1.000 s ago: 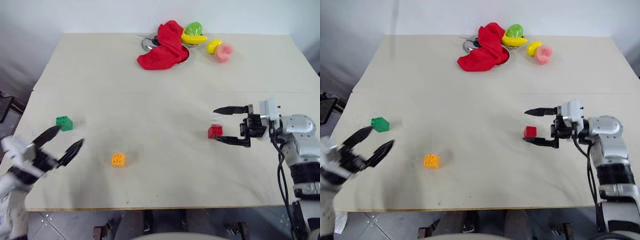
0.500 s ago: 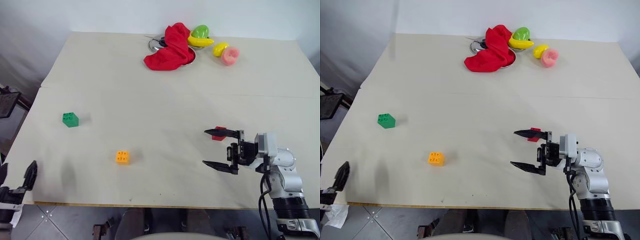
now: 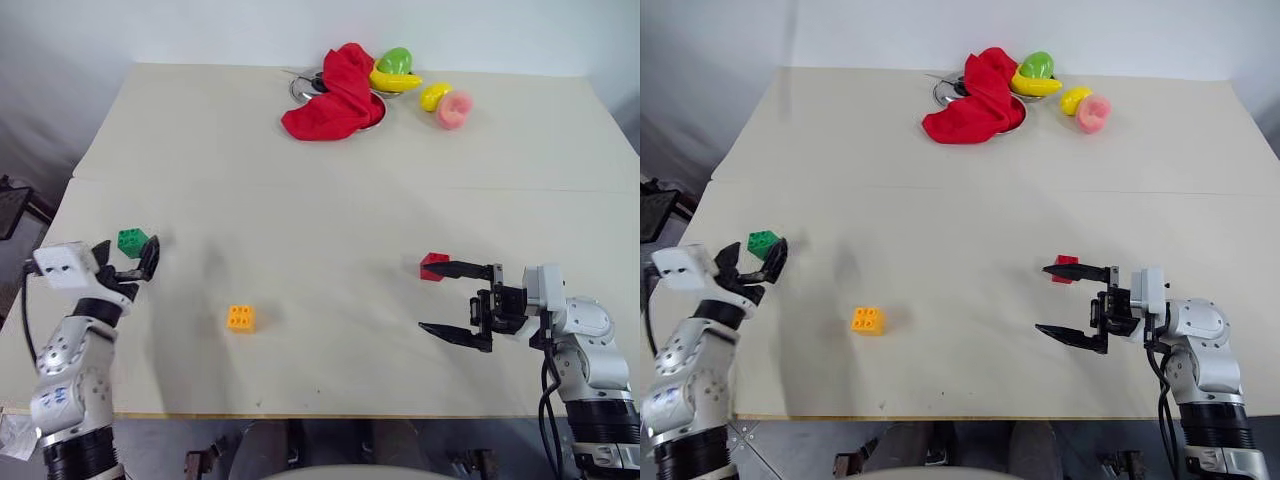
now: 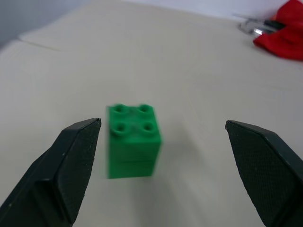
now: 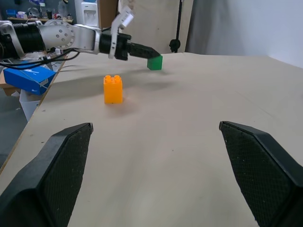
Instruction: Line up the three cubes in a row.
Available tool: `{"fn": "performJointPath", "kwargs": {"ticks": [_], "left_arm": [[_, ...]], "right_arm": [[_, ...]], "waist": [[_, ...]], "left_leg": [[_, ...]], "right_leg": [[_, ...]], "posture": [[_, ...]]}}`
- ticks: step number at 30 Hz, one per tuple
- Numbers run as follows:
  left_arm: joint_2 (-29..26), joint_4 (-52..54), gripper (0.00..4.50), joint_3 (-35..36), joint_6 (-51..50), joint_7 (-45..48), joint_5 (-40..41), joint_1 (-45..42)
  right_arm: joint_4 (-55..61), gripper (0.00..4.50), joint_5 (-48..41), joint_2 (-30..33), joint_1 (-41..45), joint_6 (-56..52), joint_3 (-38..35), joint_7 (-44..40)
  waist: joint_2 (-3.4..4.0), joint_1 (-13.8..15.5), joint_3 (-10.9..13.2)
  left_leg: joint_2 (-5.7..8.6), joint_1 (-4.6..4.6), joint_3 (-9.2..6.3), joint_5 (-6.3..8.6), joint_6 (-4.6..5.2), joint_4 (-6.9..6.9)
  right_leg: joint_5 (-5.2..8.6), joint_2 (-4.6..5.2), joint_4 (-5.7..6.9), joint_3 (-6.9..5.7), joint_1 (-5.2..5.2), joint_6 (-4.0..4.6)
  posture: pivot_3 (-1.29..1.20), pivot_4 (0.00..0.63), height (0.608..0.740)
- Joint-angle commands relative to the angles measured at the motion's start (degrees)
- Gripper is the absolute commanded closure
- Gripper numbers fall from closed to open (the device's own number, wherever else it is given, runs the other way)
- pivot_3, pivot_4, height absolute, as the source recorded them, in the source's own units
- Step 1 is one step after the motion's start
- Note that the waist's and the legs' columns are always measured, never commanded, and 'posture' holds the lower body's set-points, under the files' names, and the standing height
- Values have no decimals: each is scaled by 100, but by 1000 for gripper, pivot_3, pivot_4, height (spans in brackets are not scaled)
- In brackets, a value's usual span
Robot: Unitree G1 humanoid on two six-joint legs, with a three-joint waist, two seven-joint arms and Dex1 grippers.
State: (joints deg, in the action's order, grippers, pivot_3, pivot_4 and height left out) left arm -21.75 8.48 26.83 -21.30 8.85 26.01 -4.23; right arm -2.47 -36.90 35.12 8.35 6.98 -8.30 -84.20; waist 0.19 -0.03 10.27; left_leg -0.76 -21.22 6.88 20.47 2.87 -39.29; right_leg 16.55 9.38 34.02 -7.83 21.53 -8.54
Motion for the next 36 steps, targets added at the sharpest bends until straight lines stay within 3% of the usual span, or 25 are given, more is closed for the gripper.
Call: {"fn": "performJointPath", "kwargs": {"ticks": [1, 4, 9, 12, 17, 20, 23, 29, 36], "left_arm": [[-11, -53, 0, -52, -7, -193, -220, -132], [-11, -220, 633, -120, 23, -263, -366, -235], [-50, -413, 2165, -165, 154, -140, -482, -261], [-254, -581, 3041, -207, 362, 414, -377, -338], [-1086, -531, 3048, -551, 568, 2995, 564, -1047], [-1594, -689, 3048, -1432, 353, 4430, 598, -1770], [-1649, -1020, 3048, -2358, 281, 5366, 340, -2551], [-687, -2230, 3048, -3978, 396, 6227, -519, -4197], [523, -4643, 3048, -4800, 1458, 6445, -1671, -5461]], "right_arm": [[157, 23, -94, 110, -97, 12, -250, -14], [174, 0, -77, 112, -216, 41, -342, 3], [287, 0, -95, 96, -560, 140, -527, 66], [241, 0, -54, 89, -724, 220, -645, 97], [-44, 0, -104, 284, -1224, 519, -1238, -86], [-323, 0, -121, 496, -1646, 635, -1704, -219], [-609, 0, -84, 599, -1904, 787, -2012, -258], [-234, 0, -113, 521, -2227, 765, -2222, 58], [683, 0, -217, 463, -2582, 443, -2327, 596]], "waist": [[0, 3, 0], [0, 18, 0], [-1, 50, 0], [-2, 53, -1], [-4, 157, 1], [-3, 194, 1], [0, 161, -1], [1, 115, 0], [-1, 144, 1]], "left_leg": [[0, 0, 1, 0, 0, 0], [0, 0, 1, -2, 2, -2], [1, 0, 0, -2, 2, -3], [0, 1, 1, -2, 2, -4], [-1, -2, 1, -4, -1, -10], [8, -7, 1, -4, -1, -19], [17, -2, 9, -4, -1, -18], [4, -3, 22, -7, -11, -16], [-15, -3, 29, -10, -26, -18]], "right_leg": [[0, 0, 0, 1, 0, 0], [0, 0, 0, 1, -2, 0], [0, 1, -1, 2, -3, 0], [0, 0, -2, 2, -3, 0], [0, 0, 3, 2, -1, 0], [0, 2, 3, 3, -1, 0], [-3, 1, -1, 7, -10, -6], [-4, -48, -15, 17, -6, -7], [-2, -70, -18, 27, 2, -5]], "posture": [[0, 150, 740], [0, 150, 740], [0, 150, 740], [0, 150, 740], [0, 150, 740], [0, 150, 740], [0, 150, 740], [0, 150, 740], [0, 150, 740]]}}
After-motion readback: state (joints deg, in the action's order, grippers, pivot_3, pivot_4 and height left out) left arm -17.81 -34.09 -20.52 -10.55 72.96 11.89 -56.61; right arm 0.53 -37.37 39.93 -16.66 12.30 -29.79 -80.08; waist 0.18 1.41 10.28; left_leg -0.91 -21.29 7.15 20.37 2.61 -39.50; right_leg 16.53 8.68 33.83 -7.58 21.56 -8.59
